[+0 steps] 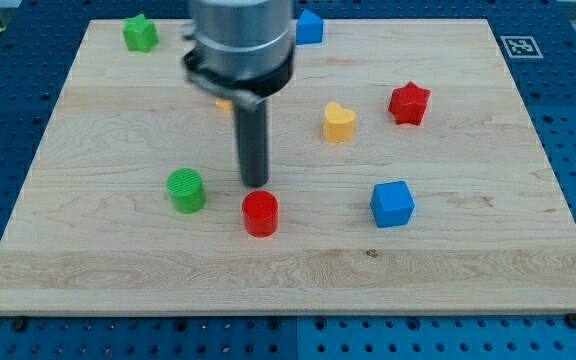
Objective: Slide the red circle along with yellow heart slightly up
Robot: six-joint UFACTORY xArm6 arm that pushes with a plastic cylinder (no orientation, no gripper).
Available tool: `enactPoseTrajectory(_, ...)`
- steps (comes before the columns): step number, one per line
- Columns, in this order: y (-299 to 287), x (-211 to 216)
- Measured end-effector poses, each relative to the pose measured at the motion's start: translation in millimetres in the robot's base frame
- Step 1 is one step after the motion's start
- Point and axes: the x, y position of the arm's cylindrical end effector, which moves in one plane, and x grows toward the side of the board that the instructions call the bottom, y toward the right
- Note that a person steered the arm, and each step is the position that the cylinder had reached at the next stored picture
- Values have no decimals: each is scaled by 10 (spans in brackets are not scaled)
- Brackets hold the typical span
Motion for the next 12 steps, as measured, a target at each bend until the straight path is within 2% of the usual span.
enactPoseTrajectory(1, -416, 121)
enactPoseTrajectory(2, -448, 390)
enactPoseTrajectory(3, -219, 531)
enactPoseTrajectory(4, -43, 366)
enactPoseTrajectory(9, 1158, 578)
enactPoseTrajectory(10, 1331, 440)
enactPoseTrajectory(12, 1380, -128)
